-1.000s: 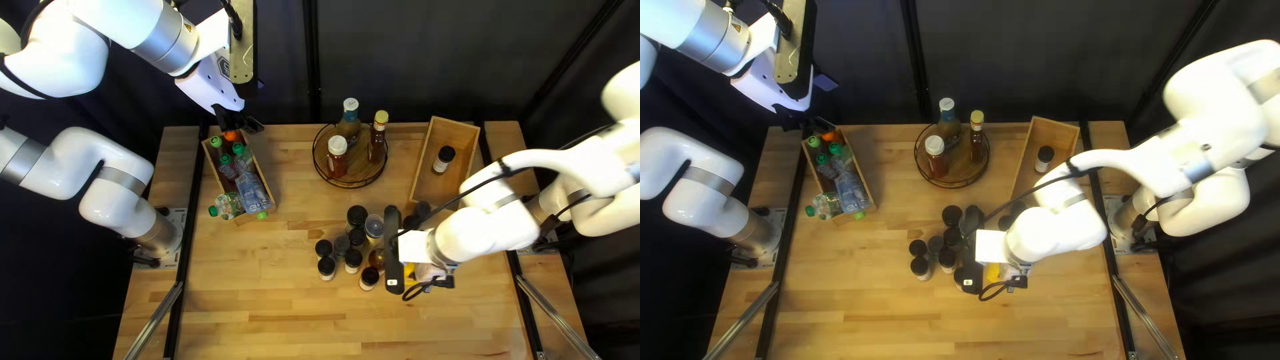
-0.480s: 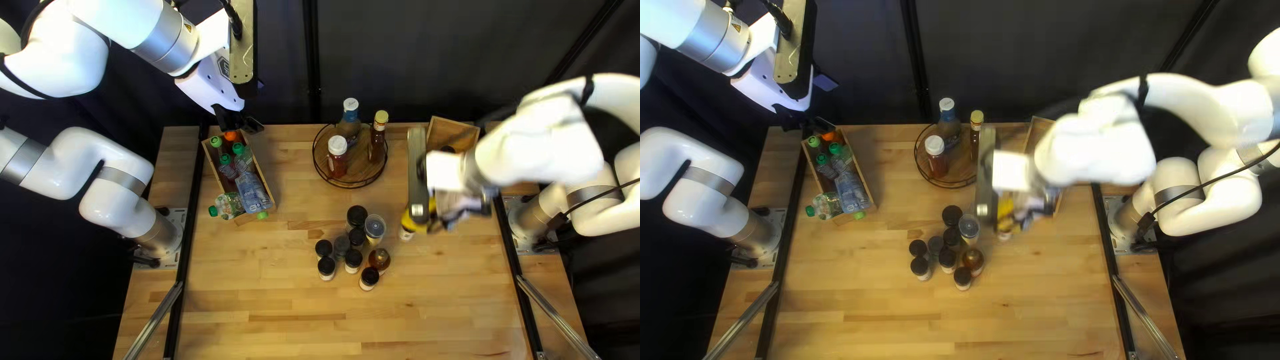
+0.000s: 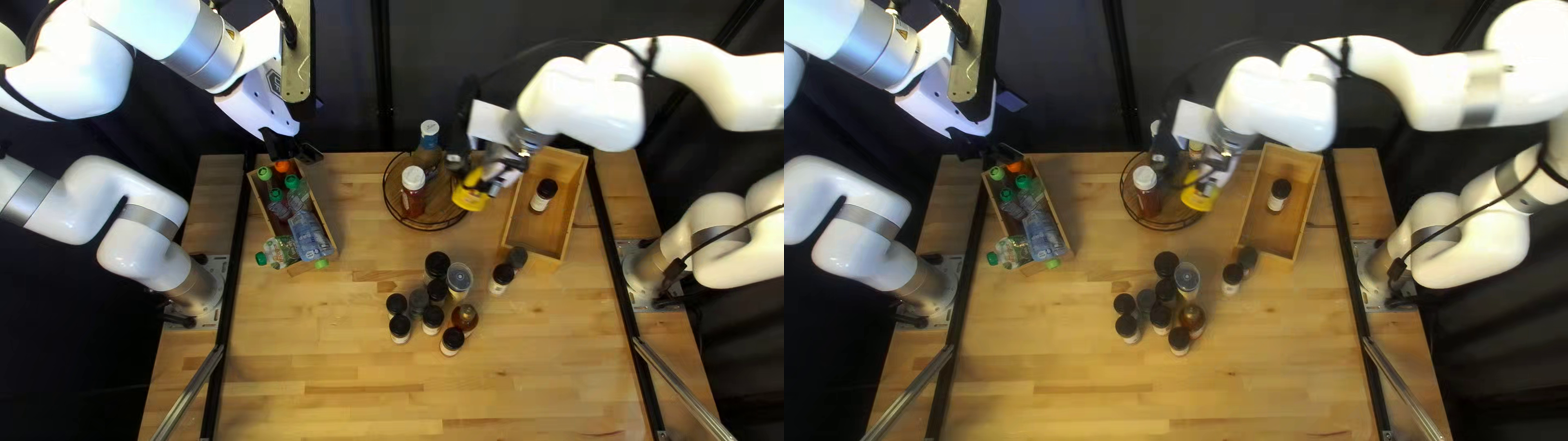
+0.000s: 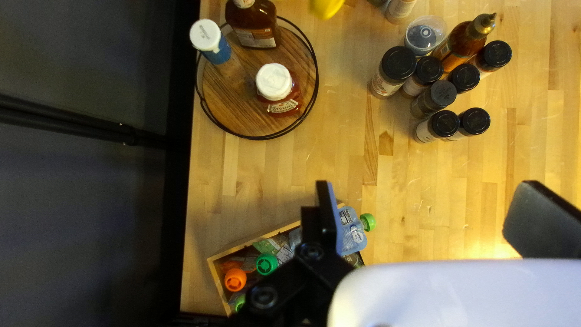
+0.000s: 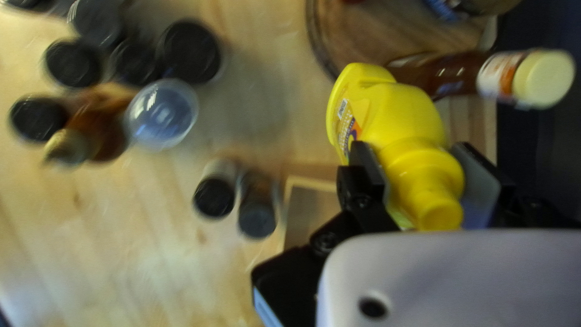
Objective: Separate condiments, baby food and spices and place it in 3 different racks/containers
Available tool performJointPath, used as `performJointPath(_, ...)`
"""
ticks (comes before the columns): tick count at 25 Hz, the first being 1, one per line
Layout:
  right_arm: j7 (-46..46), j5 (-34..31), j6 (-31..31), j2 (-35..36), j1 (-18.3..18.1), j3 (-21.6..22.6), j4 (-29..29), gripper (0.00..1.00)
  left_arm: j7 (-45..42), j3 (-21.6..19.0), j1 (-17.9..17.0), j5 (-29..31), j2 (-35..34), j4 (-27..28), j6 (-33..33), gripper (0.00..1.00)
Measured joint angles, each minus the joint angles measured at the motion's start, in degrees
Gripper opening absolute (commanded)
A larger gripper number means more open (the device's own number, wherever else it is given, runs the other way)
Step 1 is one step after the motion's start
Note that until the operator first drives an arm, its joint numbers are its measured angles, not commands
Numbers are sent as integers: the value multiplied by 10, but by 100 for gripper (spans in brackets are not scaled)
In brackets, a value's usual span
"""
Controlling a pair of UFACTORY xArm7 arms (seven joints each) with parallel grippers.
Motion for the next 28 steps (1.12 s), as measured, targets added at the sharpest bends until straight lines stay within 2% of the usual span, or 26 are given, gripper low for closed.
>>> performJointPath(12,74,-48,-27,81,-2,-3,29,0,0,0,0,0,0,0,0,100)
performJointPath(25,74,-47,-72,112,-10,-9,10,1,0,0,0,0,0,0,0,100)
performJointPath(26,73,-45,-74,114,-10,-9,9,3,0,0,0,0,0,0,0,100)
performJointPath(27,71,-43,-76,116,-11,-9,9,11,0,0,0,0,0,0,0,100)
performJointPath(28,69,-41,-77,118,-12,-9,9,27,0,0,0,0,0,0,0,100)
